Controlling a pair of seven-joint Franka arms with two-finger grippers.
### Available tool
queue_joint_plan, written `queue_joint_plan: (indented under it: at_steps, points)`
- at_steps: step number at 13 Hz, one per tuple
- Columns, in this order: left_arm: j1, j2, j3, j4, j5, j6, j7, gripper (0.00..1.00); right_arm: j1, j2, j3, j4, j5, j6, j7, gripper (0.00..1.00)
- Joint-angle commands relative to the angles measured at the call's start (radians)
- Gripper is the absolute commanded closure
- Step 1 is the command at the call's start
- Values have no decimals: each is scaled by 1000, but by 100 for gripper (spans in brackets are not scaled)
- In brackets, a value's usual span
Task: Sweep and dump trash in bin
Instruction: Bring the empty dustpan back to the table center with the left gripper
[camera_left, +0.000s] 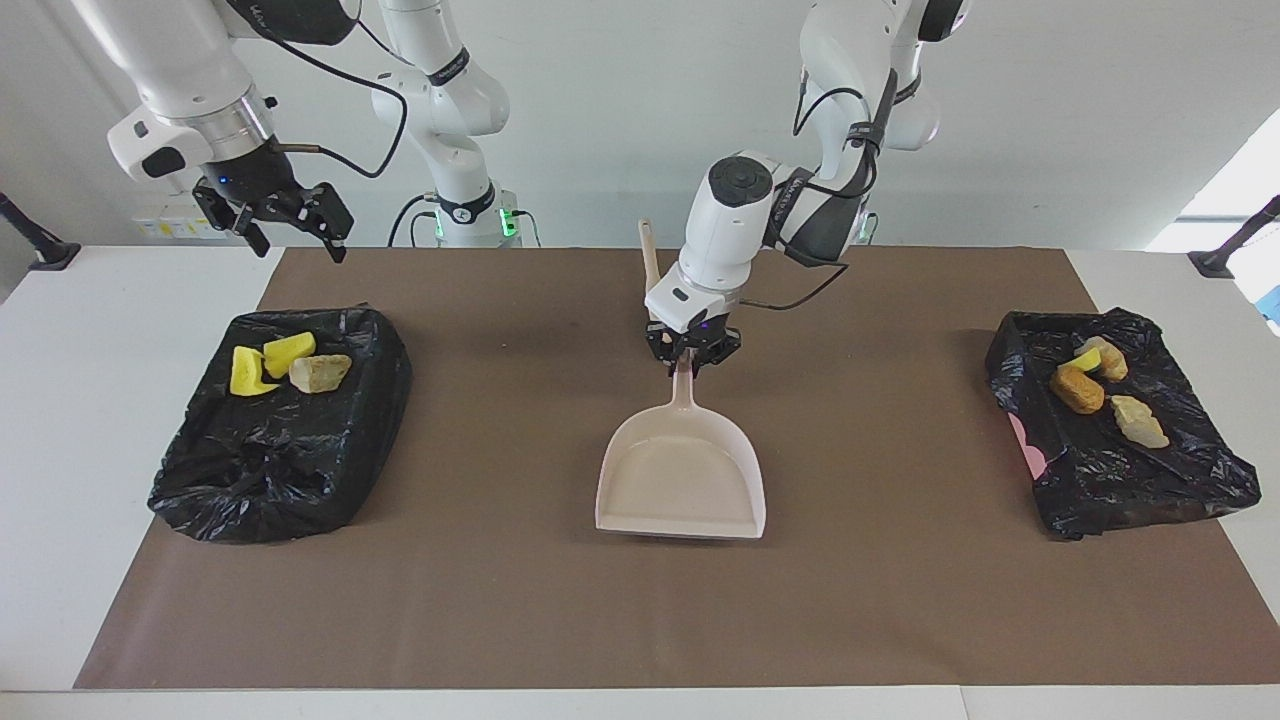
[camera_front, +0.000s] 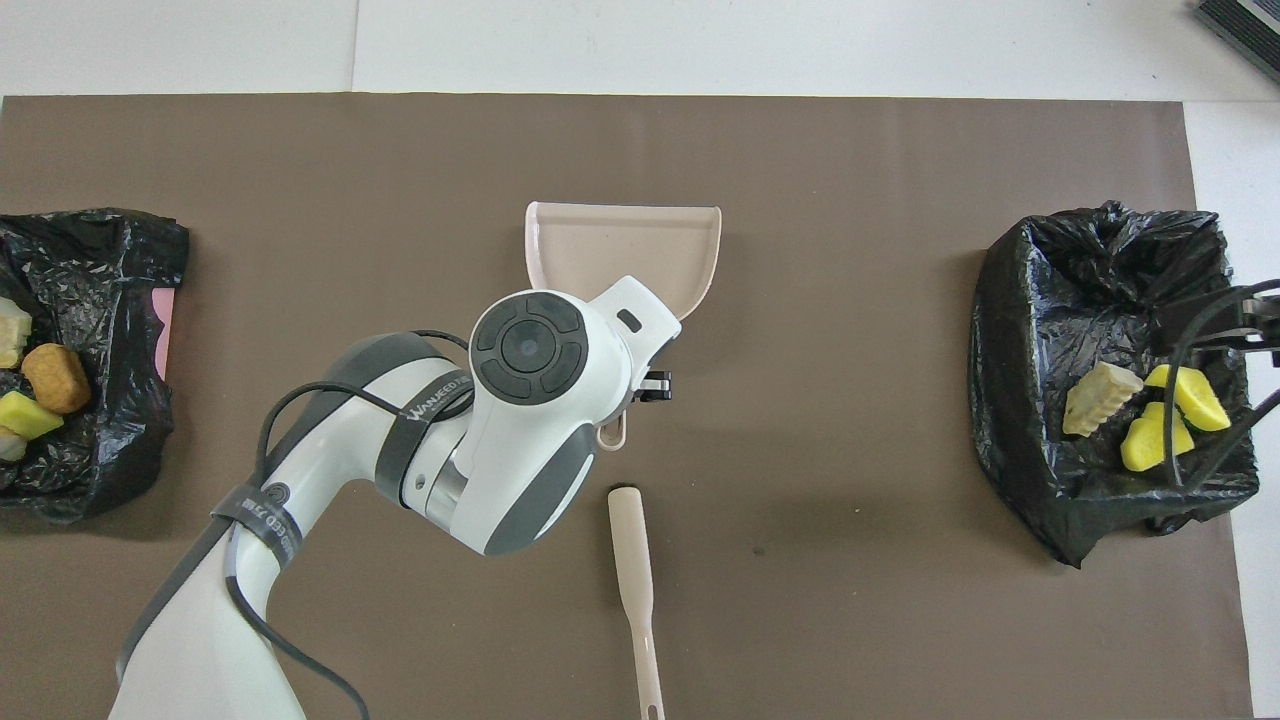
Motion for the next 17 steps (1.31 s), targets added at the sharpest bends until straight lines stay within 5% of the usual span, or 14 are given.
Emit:
queue_joint_plan:
  at_steps: [1,13,14,16,17]
  points:
    - [-33,-3,22,6,-25,20,-48,100,-4,-6,7,5,23,-7,12,0]
    - [-119,74,24,-29,-25,101,-166,96,4,-6,11,5,24,-7,11,0]
    - [-122,87,24,-26,-22,109,-169,80,4,-6,11,5,24,-5,11,0]
    - [-106,84,28,-3,-14,100,-169,0,4,-6,11,5,24,-7,11,0]
    - [-100,68,31,-5,-14,81,-171,0,4,-6,11,5,24,-5,11,0]
